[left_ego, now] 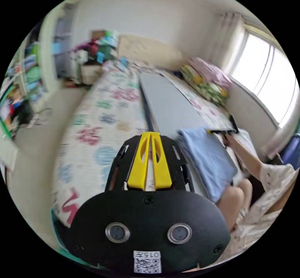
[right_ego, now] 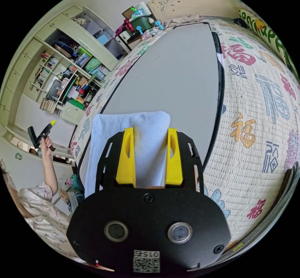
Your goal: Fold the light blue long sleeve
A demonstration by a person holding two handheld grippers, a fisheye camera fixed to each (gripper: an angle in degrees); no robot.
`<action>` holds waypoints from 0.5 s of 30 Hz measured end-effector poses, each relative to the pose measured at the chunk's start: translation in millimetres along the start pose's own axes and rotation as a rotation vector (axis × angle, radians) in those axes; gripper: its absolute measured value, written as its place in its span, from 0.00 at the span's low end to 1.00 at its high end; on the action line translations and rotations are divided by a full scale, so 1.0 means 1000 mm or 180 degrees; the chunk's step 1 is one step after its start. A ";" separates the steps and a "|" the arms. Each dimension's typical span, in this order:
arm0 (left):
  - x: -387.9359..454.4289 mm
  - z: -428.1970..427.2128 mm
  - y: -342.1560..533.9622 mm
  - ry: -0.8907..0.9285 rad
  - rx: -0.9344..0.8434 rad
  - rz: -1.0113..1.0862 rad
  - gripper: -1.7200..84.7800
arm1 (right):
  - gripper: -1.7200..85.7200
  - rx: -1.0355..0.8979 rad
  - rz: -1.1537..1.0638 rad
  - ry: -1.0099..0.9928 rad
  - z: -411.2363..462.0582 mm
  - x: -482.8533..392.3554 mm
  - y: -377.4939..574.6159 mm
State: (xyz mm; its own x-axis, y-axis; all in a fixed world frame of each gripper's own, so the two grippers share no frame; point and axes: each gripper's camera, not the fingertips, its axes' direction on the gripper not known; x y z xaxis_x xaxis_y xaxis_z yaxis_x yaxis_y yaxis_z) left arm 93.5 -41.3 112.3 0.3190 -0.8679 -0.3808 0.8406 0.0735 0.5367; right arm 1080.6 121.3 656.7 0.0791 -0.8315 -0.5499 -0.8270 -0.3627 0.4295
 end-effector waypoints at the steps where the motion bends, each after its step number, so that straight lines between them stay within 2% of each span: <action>1: -0.035 -0.082 0.013 -0.0615 0.0483 -0.0344 0.01 | 0.19 0.0002 -0.0008 0.0019 0.001 -0.003 0.000; 2: -0.050 -0.134 0.021 -0.0754 0.0726 -0.0502 0.01 | 0.19 0.0001 -0.0012 0.0030 0.002 -0.005 0.000; 3: -0.039 -0.148 0.013 -0.0650 0.0666 -0.0390 0.01 | 0.19 0.0005 -0.0013 0.0048 0.004 -0.007 0.000; 4: -0.024 -0.143 0.004 -0.0562 0.0560 -0.0237 0.01 | 0.19 0.0015 -0.0004 0.0063 0.005 -0.010 0.000; 7: 0.097 -0.070 -0.048 0.0265 -0.0089 0.0813 0.01 | 0.19 0.0028 0.0008 0.0099 0.008 -0.017 0.000; 8: 0.119 -0.067 -0.065 0.0022 -0.0197 0.1042 0.01 | 0.19 0.0028 0.0017 0.0107 0.009 -0.018 0.000; 9: 0.104 -0.103 -0.075 -0.0443 0.0137 0.0921 0.01 | 0.19 0.0011 0.0004 0.0140 0.010 -0.022 -0.001; 12: 0.005 -0.210 -0.065 -0.0759 0.0803 0.0051 0.01 | 0.19 -0.0019 -0.0028 0.0196 0.013 -0.031 -0.003; 13: -0.029 -0.235 -0.051 -0.0801 0.0877 -0.0240 0.01 | 0.19 0.0005 -0.0025 0.0183 0.016 -0.031 -0.003; 15: -0.024 -0.201 -0.045 -0.0692 0.0486 -0.0120 0.01 | 0.19 0.0018 0.0002 0.0121 0.020 -0.030 -0.004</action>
State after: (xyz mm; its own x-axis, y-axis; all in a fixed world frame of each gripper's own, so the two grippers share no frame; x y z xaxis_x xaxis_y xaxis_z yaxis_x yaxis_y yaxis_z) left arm 136.1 74.8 -54.0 0.1731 -0.9550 -0.2408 0.7691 -0.0217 0.6388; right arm 1070.6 156.6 656.9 0.0995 -0.8471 -0.5220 -0.8302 -0.3599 0.4258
